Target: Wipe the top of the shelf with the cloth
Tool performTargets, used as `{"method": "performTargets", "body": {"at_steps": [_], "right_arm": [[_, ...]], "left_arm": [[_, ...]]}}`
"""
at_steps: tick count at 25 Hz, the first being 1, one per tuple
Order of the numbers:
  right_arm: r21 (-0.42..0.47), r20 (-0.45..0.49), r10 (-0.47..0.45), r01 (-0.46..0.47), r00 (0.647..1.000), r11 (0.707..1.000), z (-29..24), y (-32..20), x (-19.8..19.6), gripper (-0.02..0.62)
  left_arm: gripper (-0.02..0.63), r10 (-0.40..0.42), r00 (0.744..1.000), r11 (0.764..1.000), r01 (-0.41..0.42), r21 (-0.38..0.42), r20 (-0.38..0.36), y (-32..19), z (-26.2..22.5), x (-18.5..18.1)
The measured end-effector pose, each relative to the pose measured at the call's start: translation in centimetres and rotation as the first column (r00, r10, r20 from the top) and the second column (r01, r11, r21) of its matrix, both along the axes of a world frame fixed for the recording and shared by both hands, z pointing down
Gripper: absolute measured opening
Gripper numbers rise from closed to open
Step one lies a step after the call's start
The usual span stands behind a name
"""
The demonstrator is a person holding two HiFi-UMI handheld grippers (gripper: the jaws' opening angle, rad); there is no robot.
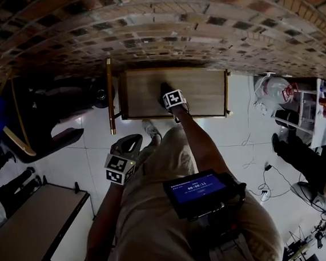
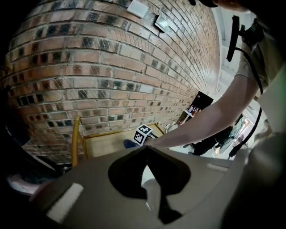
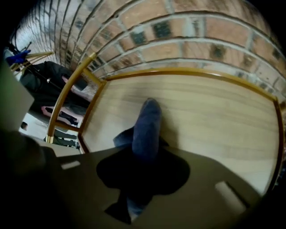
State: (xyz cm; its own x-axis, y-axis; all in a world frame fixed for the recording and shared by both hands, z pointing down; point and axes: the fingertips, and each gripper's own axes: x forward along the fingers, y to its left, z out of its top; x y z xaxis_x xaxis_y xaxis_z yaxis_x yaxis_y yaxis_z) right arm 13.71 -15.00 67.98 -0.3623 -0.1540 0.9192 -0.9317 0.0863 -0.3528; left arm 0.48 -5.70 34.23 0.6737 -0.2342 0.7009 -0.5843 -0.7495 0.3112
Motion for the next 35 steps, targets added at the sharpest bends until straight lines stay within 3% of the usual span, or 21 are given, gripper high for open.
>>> {"method": "performTargets", "body": {"at_steps": [10,15,19,24,29,32,35], "right_arm": [[-0.033,-0.076,0.098,-0.101,0.992,0.994,0.8,5.1,15.1,0.089],[-0.080,-0.104,0.124,-0.133,0.987,0.988,1.5,8.1,20.5,0.089],[-0.055,-0.192,0.118,-0.131,0.974,0.990,0.4,8.0,24.4,0.089],[-0.096,-0.254,0.137,-0.166,0.958,0.981,0.6,9.1,27.2,0.089],[-0.107,-0.321,0.158,-0.202,0.934,0.974,0.0,10.0,29.4,0.089],[-0.036,-0.310,0.150,-0.170,0.939,0.985,-2.0,8.0,27.6,0.089],[0.003,-0.304,0.108,-0.112,0.946,0.994,-4.3,6.1,22.8,0.089]], "left_arm": [[0.005,0.068,0.998,0.998,-0.068,-0.001,-0.005,1.4,-1.0,9.6],[0.005,0.106,0.994,0.994,-0.106,0.001,-0.013,2.7,-1.2,13.6],[0.005,0.120,0.993,0.993,-0.120,0.001,-0.018,3.0,-1.2,15.9],[0.005,0.134,0.991,0.991,-0.134,-0.008,-0.025,4.0,-1.2,17.4],[0.005,0.104,0.994,0.995,-0.104,-0.003,-0.038,4.0,-1.7,16.2],[0.005,0.076,0.996,0.997,-0.077,-0.006,-0.050,3.8,-1.5,14.3],[0.005,0.059,0.997,0.998,-0.060,-0.015,-0.049,3.5,-0.9,11.5]]}}
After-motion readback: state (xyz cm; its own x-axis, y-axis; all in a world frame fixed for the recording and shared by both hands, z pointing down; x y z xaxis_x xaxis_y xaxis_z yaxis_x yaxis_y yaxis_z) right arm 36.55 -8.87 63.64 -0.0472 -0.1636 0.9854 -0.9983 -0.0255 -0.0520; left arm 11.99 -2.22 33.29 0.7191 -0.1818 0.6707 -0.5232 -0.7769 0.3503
